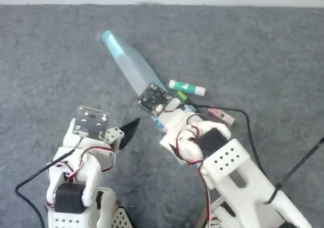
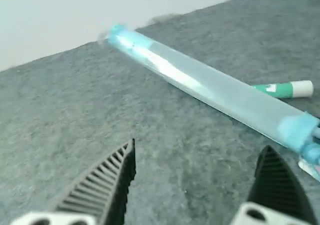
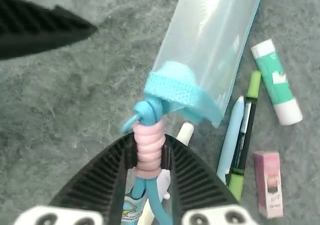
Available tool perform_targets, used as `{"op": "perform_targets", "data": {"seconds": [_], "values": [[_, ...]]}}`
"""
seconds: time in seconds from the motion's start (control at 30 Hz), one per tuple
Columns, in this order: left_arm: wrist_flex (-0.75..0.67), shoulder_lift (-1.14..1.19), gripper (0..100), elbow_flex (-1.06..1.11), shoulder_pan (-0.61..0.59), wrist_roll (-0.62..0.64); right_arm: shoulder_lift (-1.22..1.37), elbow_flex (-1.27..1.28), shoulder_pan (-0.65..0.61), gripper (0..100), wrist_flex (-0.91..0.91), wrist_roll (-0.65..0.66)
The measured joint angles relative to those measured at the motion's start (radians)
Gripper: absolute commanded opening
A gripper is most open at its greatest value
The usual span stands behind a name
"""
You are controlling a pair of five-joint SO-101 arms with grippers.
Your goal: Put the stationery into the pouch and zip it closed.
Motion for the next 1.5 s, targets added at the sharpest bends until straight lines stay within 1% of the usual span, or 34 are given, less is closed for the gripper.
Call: {"op": "perform_targets", "data": {"seconds": [0.1, 0.2, 0.4, 0.53, 0.6, 0.7, 0.77, 0.87, 0.97, 1.07, 1.13, 1.2, 1.37, 1.5], "values": [[-0.057, 0.005, 36, 0.051, 0.014, 0.0, 0.0, 0.054, 0.087, 0.7, -0.031, -0.021], [-0.074, 0.006, 36, 0.061, 0.018, 0.0, 0.0, 0.058, 0.163, 0.7, -0.032, -0.034], [-0.08, 0.006, 36, 0.061, 0.02, 0.0, 0.0, 0.052, 0.195, 0.7, 0.006, -0.043], [-0.08, 0.006, 36, 0.061, 0.054, 0.0, 0.002, -0.107, 0.181, 0.6, 0.129, -0.043], [-0.08, 0.006, 36, 0.061, 0.075, 0.0, 0.003, -0.227, 0.149, 0.6, 0.201, -0.041], [-0.08, 0.006, 36, 0.058, 0.069, 0.005, 0.023, -0.427, 0.069, 0.6, 0.305, -0.009], [-0.08, 0.006, 36, 0.044, 0.064, 0.031, 0.069, -0.543, 0.028, 0.6, 0.373, 0.008], [-0.052, 0.006, 36, -0.005, 0.028, 0.06, 0.167, -0.664, -0.009, 0.6, 0.431, 0.014], [-0.011, 0.0, 37, -0.071, -0.018, 0.068, 0.264, -0.718, -0.026, 0.6, 0.439, 0.015], [0.032, 0.0, 40, -0.103, -0.029, 0.069, 0.29, -0.733, -0.029, 0.6, 0.439, 0.015], [0.051, 0.0, 41, -0.107, -0.032, 0.069, 0.29, -0.736, -0.031, 0.6, 0.439, 0.015], [0.066, 0.0, 41, -0.107, -0.008, 0.069, 0.29, -0.736, -0.031, 0.6, 0.439, 0.015], [0.074, 0.0, 41, -0.107, 0.1, 0.069, 0.256, -0.736, -0.031, 0.6, 0.439, 0.015], [0.074, 0.0, 41, -0.107, 0.117, 0.069, 0.195, -0.736, -0.029, 0.6, 0.439, 0.015]]}}
